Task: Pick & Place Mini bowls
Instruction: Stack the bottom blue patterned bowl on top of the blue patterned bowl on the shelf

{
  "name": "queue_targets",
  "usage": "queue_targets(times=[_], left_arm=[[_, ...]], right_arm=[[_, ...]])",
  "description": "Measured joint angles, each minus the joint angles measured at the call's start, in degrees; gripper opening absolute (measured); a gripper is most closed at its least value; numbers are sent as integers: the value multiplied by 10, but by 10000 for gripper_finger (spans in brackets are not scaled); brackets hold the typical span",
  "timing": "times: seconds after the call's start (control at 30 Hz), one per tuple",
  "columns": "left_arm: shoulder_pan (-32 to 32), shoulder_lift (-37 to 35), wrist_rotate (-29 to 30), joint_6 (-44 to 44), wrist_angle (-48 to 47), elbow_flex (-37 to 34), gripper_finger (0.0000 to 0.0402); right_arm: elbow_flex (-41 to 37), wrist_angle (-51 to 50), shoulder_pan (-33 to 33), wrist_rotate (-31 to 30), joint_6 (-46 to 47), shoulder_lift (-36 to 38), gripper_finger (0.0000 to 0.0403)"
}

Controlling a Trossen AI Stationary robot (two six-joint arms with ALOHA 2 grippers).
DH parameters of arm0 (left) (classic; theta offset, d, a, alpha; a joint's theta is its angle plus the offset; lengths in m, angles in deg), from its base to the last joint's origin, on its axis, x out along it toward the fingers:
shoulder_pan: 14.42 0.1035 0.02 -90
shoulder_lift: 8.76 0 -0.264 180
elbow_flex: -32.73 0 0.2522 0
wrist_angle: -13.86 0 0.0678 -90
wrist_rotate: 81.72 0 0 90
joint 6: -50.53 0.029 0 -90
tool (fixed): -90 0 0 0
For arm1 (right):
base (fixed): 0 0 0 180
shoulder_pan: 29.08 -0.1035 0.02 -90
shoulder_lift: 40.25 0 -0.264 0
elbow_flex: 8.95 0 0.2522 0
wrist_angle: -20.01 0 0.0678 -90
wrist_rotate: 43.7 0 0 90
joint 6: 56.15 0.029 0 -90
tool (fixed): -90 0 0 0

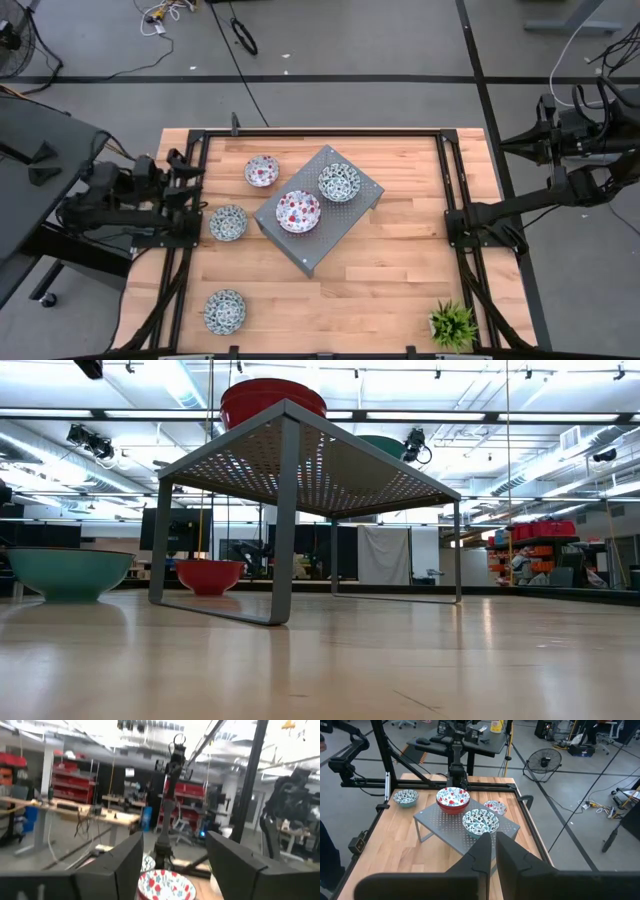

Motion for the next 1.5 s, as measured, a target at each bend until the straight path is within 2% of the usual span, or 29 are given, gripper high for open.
queue_targets(times=[0.17,0.43,0.53,0.87,1.23,1.5], left_arm=[[0,54,2,10,-76,81,216],[0,127,2,74,-110,172,216],[0,149,4,71,-123,207,216],[0,235,21,61,-248,349,216],[0,312,104,50,-358,475,216],[0,364,166,58,-393,526,216]], right_arm=[[0,0,0,0,0,0,27],[0,0,0,0,0,0,27],[0,0,0,0,0,0,27],[0,0,0,0,0,0,27],[0,0,0,0,0,0,27],[0,0,0,0,0,0,27]])
